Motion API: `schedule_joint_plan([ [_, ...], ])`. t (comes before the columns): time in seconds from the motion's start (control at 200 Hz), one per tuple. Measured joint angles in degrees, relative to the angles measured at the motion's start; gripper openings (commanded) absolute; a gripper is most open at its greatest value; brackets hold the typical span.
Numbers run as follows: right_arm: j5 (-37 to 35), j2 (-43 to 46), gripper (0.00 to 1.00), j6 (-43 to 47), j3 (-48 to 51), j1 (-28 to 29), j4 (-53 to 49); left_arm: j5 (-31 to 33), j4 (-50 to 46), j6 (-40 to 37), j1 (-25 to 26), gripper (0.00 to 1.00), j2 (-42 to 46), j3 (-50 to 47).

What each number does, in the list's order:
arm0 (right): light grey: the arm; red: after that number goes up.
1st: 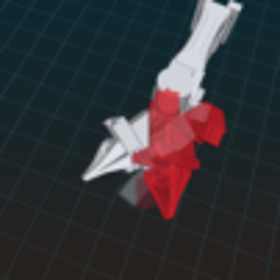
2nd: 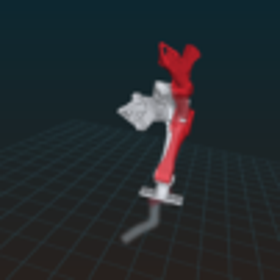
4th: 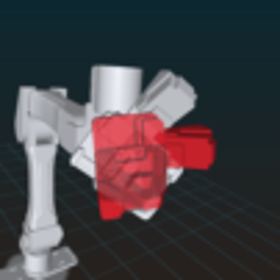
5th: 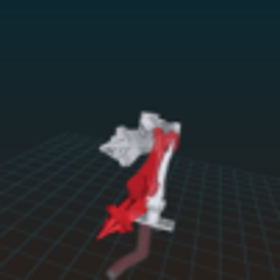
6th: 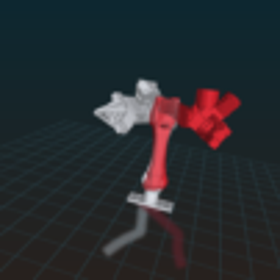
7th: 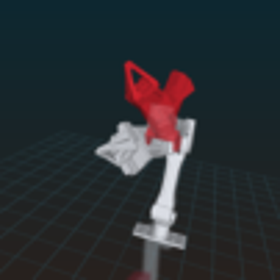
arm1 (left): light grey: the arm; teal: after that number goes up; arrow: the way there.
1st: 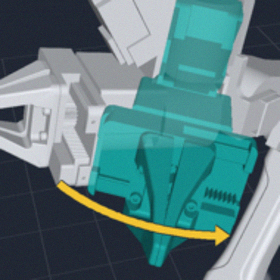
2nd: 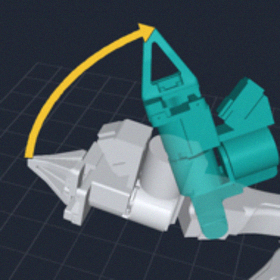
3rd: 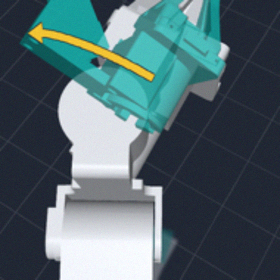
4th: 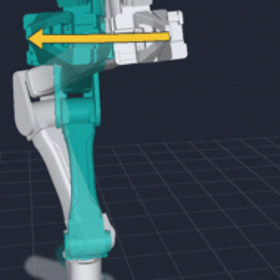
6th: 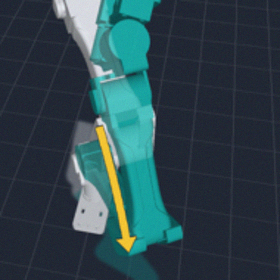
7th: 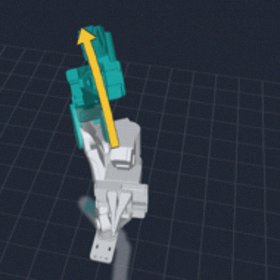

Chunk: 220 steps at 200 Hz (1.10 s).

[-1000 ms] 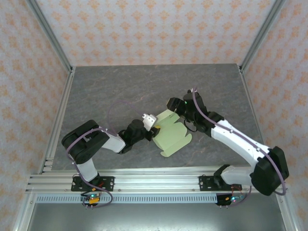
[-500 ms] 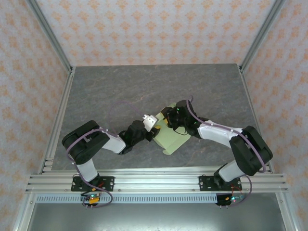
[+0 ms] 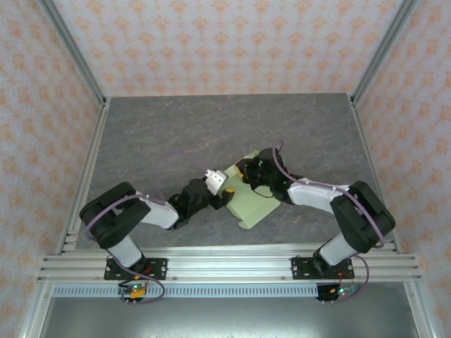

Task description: Fold the paper box

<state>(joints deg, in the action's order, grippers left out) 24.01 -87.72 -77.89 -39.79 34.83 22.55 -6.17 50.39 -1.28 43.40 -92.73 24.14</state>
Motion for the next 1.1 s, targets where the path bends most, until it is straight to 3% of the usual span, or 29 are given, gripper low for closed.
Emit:
schedule_joint_plan([
  [0.42, -0.17, 0.02, 0.21, 2.14, 1.33, 0.00, 2.43, 2.78, -2.99, 4.17, 2.03, 0.69, 13.81, -10.54],
  [0.551, -0.17, 0.02, 0.20, 2.54, 1.49, 0.00, 2.67, 4.42, -3.02, 4.96, 3.21, 0.61, 12.13, -11.10],
  [0.746, -0.26, 0.72, 0.21, 2.78, 2.56, 0.00, 3.34, 5.09, -2.43, 5.40, 3.50, 0.33, 8.22, -9.86],
  [1.101, -2.82, 4.33, 0.20, 2.73, 5.64, 0.31, 3.34, 8.41, 1.31, 7.32, 9.55, 0.34, 1.73, -5.38],
])
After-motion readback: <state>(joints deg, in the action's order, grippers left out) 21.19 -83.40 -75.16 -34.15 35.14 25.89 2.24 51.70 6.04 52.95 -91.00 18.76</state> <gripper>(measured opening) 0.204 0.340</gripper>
